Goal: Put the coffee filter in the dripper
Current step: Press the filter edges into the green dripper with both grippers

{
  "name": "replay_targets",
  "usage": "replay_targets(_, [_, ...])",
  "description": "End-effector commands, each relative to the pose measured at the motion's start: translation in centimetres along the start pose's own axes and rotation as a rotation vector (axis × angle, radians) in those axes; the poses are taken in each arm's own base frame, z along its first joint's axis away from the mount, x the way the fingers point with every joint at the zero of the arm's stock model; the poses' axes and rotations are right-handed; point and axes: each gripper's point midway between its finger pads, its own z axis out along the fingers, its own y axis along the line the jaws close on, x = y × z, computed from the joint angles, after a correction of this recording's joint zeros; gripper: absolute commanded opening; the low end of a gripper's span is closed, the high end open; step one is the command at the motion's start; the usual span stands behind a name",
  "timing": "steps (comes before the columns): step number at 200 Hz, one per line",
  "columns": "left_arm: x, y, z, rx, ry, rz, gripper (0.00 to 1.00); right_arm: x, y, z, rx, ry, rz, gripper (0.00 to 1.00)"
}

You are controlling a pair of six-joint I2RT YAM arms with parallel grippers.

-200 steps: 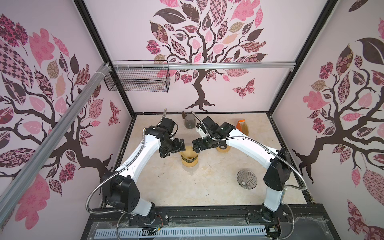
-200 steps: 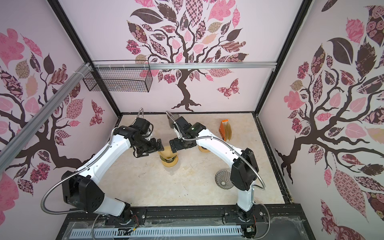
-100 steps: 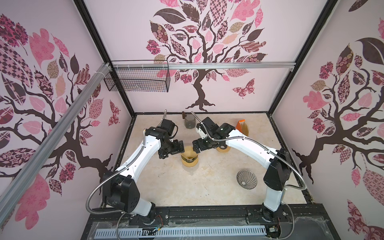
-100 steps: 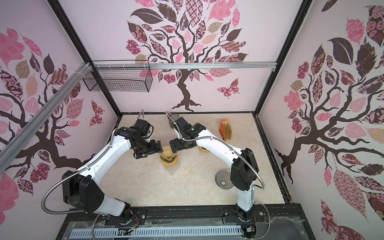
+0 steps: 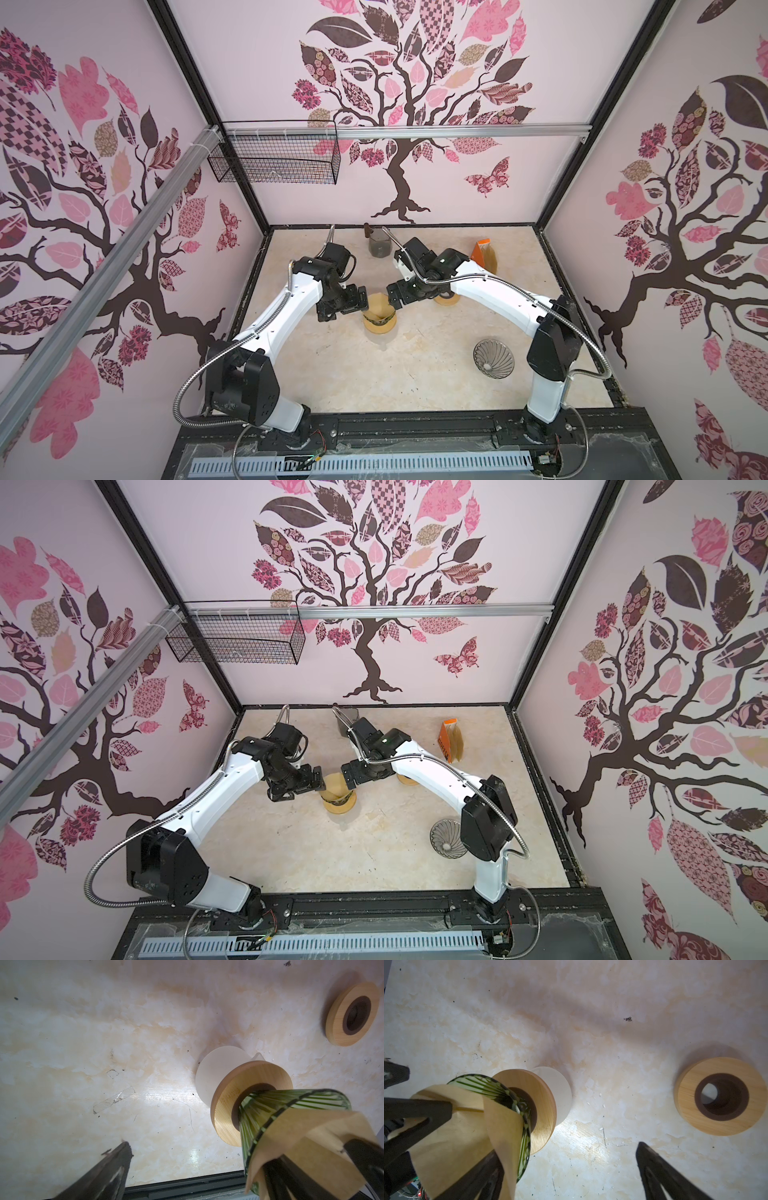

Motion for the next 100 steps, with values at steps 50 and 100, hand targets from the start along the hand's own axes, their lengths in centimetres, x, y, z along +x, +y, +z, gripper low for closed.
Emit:
replay_targets(50, [1.02, 0.03, 0.86, 0.002, 0.028, 0.018, 0.98, -0.10, -0.45, -0.47, 0.018, -0.014, -0.015, 0.98])
replay_targets(100, [1.12, -0.07, 1.19, 0.001, 0.034, 0.008, 0.98, 0.30, -0.78, -0.05, 0.032, -0.002, -0.019, 0.99])
